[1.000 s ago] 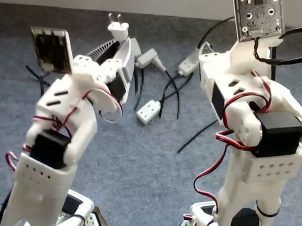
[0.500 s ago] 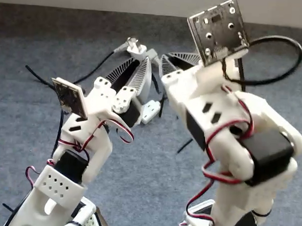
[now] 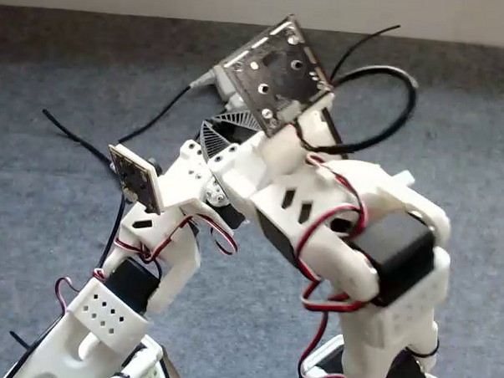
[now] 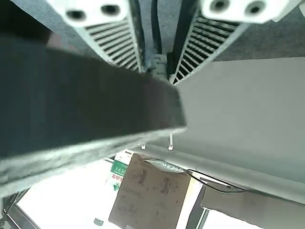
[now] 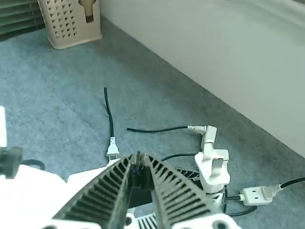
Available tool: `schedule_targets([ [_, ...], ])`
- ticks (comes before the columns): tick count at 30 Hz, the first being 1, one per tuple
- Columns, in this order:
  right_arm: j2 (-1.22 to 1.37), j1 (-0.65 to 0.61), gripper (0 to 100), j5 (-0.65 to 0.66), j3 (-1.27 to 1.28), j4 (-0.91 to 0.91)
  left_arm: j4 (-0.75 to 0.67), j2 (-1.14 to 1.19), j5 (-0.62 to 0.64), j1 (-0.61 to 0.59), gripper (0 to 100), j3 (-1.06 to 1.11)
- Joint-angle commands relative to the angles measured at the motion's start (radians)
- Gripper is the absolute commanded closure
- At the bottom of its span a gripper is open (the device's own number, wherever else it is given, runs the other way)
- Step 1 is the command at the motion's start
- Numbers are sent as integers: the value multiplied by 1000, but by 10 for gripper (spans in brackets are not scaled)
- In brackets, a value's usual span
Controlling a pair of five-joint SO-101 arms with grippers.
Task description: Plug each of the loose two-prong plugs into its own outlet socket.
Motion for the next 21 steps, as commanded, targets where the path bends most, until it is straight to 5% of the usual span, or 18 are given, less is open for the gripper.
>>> schedule_targets([
  [1, -5, 47, 991, 52, 71, -67, -23, -33, 5, 16, 994, -10],
  [11, 2, 234, 991, 106, 213, -213, -17, -285, 3, 18, 994, 54],
  [21, -8, 275, 991, 107, 206, -214, -17, -340, 3, 18, 994, 85],
])
